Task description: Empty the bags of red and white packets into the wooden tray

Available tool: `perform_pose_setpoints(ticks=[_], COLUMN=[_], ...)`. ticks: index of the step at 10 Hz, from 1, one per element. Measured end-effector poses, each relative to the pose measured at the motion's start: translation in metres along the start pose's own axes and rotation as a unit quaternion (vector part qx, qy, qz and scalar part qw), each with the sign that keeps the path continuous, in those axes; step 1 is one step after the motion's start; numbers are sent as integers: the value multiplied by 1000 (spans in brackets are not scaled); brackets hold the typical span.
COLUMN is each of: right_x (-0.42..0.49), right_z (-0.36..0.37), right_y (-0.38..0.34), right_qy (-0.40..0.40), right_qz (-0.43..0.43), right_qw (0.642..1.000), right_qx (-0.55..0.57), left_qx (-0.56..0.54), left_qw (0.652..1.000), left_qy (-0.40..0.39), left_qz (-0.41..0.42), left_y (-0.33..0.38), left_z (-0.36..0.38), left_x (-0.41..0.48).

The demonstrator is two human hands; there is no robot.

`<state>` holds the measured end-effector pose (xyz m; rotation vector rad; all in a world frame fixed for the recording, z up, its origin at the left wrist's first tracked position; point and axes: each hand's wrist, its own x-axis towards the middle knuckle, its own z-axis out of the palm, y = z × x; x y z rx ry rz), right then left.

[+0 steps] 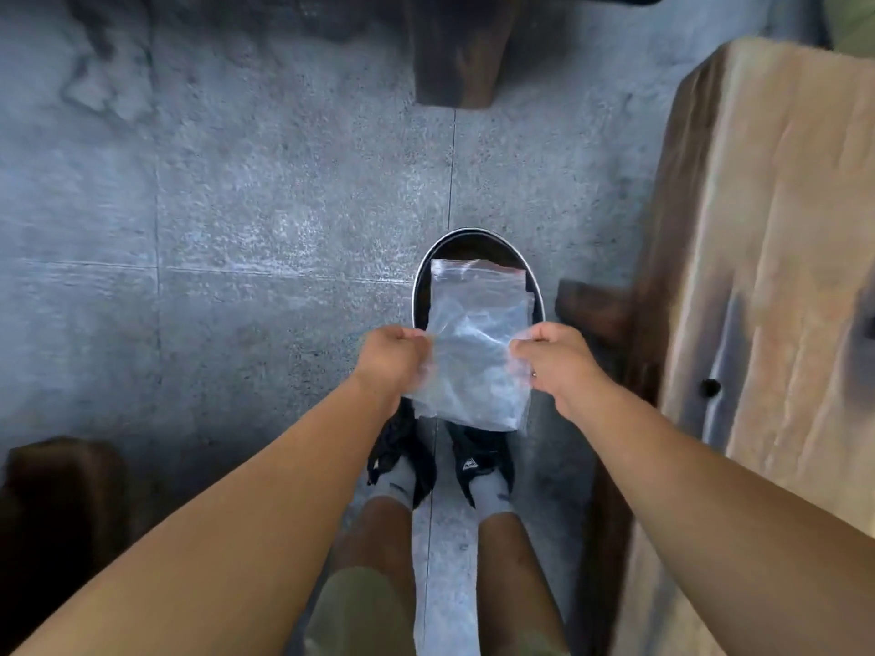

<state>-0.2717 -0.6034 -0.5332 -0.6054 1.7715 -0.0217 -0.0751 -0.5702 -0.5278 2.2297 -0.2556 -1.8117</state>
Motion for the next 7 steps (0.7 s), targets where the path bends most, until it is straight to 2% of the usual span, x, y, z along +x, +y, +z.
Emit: perform_pose_setpoints(ticks=[1,2,3,4,5,7], right_x=[18,24,25,23,19,-1], right_z=[0,-2,-6,-7,-11,-32], right_y=[8,12,14,12,11,10], right_qy=[2,5,1,-4,-15,8], right_qz=[15,22,14,-6,-11,-26], right_qw=[1000,1000,1000,999,999,992], right_qx=[4,4,-17,-34,-48,-121], left_qx=[7,59,113,115,112,200], left_qw=[1000,998,993,991,991,975], left_qy=[-15,-3,1,3,13,16], left_qz=[-3,2,39,66,71,94], left_y=[4,8,11,11,10,12], left_z=[10,19,24,26,24,8], left_x=[14,21,22,20,14,-20])
